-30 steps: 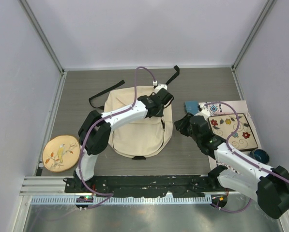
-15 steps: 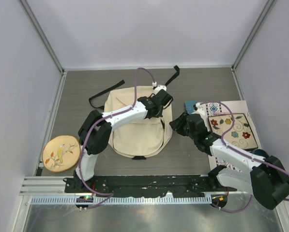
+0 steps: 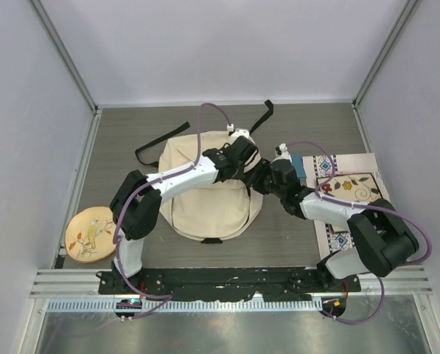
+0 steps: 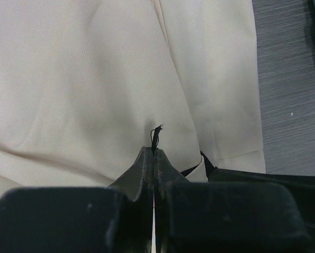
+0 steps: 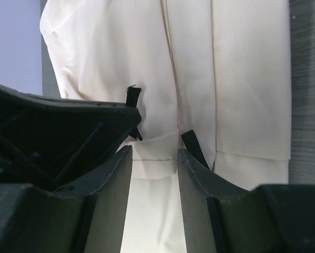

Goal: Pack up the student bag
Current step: Unzip the student bag at the center of the board.

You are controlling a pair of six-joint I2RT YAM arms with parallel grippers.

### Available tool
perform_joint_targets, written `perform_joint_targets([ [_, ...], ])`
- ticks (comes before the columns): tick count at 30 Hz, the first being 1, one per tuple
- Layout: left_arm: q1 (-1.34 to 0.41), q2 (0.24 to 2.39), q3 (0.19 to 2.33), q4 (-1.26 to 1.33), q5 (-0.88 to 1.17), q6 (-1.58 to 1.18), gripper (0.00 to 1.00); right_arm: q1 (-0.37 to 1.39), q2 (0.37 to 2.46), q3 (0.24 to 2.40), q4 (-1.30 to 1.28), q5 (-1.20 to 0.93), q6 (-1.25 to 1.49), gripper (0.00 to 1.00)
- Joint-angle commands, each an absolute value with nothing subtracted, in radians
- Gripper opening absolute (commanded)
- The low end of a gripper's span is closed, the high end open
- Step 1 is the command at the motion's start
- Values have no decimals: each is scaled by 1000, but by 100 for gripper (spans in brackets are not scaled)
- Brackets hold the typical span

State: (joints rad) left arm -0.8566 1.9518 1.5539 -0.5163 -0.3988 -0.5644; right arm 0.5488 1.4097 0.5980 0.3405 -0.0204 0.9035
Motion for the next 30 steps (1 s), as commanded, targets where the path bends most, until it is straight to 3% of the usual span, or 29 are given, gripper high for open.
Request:
perform_joint_targets([
  [1,-847,1887,1543,-476,-397,-563,0,540,1450,646,440,-63,899,45],
  [14,-839,1870,1528,-465,-390,-565,0,537,1503,626,497,-101,919,43],
  [16,-836,1868,1526,-463,-387,-565,0,538,1511,618,515,-116,931,39],
  [19,-833,1865,1522,-460,-385,-566,0,537,1511,604,538,-121,939,21],
  [20,-831,1864,1523,-460,-384,-566,0,537,1509,601,541,-121,939,10],
  [22,-830,1861,1517,-459,-385,-566,0,537,1503,595,541,-117,937,1],
  [30,-812,1816,1483,-469,-414,-566,0,520,1470,603,450,-43,914,1],
])
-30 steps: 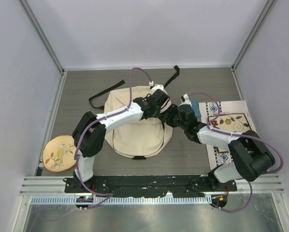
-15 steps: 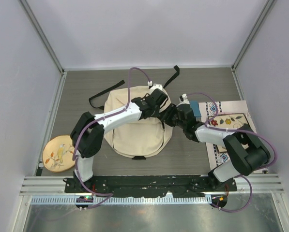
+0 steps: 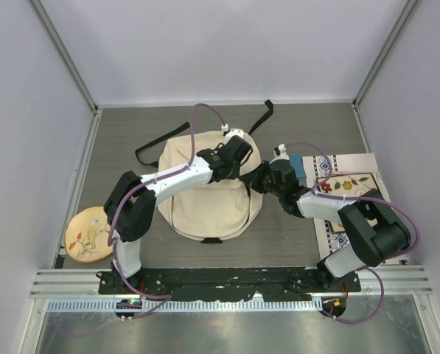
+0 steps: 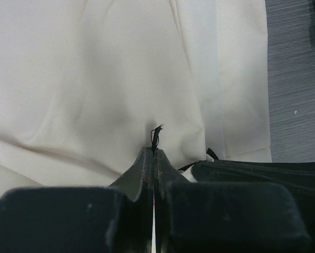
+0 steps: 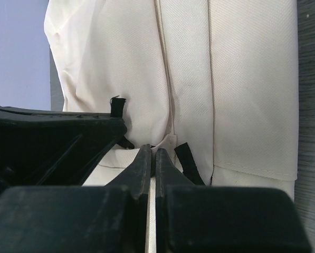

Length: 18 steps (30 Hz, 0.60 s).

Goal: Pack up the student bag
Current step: Unzip the student bag at the center of the board.

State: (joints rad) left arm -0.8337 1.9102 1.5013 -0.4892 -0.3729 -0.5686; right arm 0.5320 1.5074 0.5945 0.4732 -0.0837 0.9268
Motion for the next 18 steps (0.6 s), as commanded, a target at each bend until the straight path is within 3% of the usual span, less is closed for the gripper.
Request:
perform_joint_targets([
  [1,-804,1809,1477,-472,-420,-565,0,509,1468,600,445,-40,914,1],
  [18,-514,1479,1066,-465,-500,-529,0,462,1439,580,410,-38,896,1],
])
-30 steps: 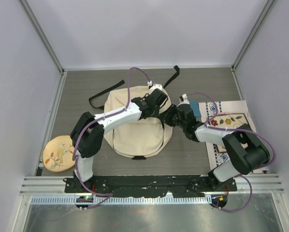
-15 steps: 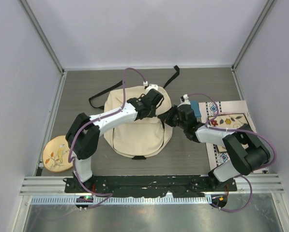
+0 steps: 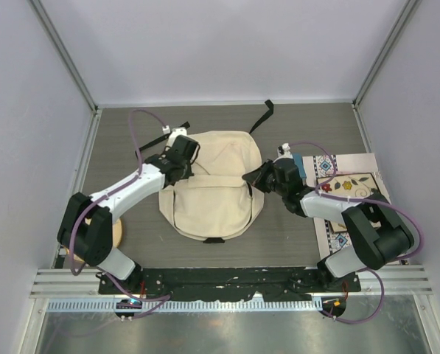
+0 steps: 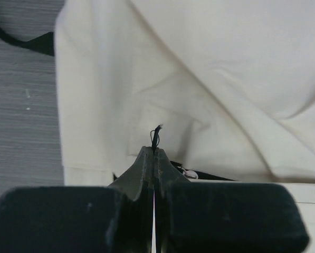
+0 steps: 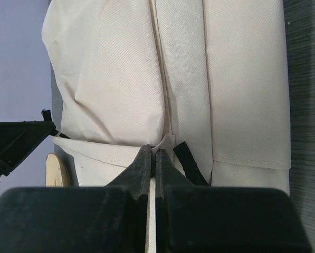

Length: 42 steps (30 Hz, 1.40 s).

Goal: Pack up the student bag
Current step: Unzip the student bag at the center of the board.

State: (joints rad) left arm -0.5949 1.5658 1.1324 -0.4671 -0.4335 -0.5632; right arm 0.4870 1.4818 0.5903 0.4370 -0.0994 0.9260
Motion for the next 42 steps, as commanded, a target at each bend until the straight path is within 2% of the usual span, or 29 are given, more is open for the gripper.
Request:
perform_joint_targets([
  [1,-485,1465,1040,-462,-492,-528,0,460,1437,580,410,-37,893,1],
  [6,-456,1413,1006,-453,-443,-519,0,460,1437,595,403,-52,873,1],
  [7,-454,1411,1005,-454,-407,-517,3,460,1437,603,405,-61,867,1],
  [8,-454,1411,1003,-454,-397,-520,28,459,1434,607,403,-69,861,4],
  [9,-454,1407,1000,-459,-393,-525,41,460,1422,612,382,-66,848,12],
  [10,-454,1404,997,-462,-391,-538,47,460,1411,626,362,-57,838,29],
  [12,-454,1379,982,-463,-400,-545,60,460,1387,640,299,-11,809,41],
  [13,-454,1367,976,-465,-406,-546,65,457,1352,643,275,0,798,54],
  [14,-454,1356,970,-466,-416,-546,73,456,1336,649,228,44,789,59],
  [16,-454,1327,963,-474,-425,-546,78,449,1290,660,189,92,756,66],
  [23,-454,1230,936,-520,-428,-560,97,321,1233,678,52,172,707,72],
  [28,-454,1164,913,-514,-382,-571,100,160,1310,736,6,130,687,73],
  [34,-454,1134,902,-518,-351,-583,99,13,1445,788,6,-33,767,74],
  [42,-454,1123,871,-508,-334,-592,100,-21,1470,718,72,-89,900,74],
])
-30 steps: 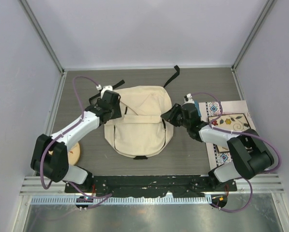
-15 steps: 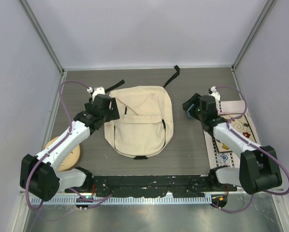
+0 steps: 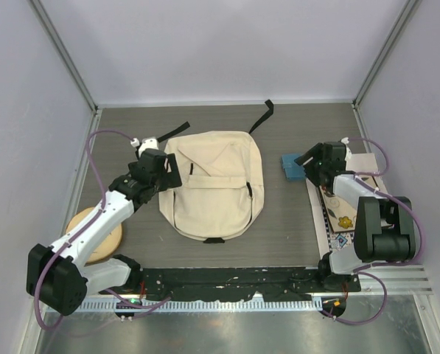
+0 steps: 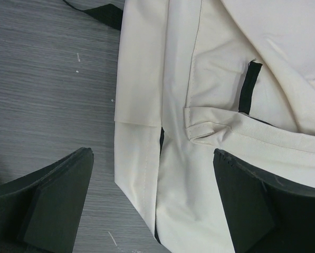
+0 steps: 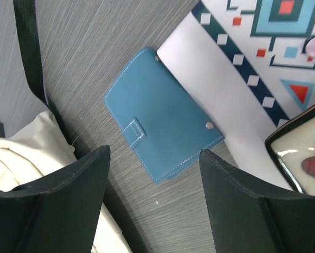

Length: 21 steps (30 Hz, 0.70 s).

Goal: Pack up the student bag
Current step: Unzip the student bag at the center of the board, then pick up the personal item from the center of the board.

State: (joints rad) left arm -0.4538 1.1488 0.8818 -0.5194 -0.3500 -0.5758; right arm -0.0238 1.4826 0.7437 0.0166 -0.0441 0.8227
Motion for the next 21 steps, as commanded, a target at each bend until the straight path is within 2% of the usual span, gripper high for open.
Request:
perform_joint_targets([
  [1,-454,1126,868,-506,-334,-594,100,-21,1468,709,74,-81,917,73],
  [16,-454,1152,881,-509,-319,-597,99,-37,1534,653,216,-77,985,68],
  [20,-454,1143,877,-515,-327,-598,100,-40,1565,649,245,-72,994,61],
  [21,-454,1144,877,-517,-328,-598,100,-40,1571,647,248,-74,996,55],
])
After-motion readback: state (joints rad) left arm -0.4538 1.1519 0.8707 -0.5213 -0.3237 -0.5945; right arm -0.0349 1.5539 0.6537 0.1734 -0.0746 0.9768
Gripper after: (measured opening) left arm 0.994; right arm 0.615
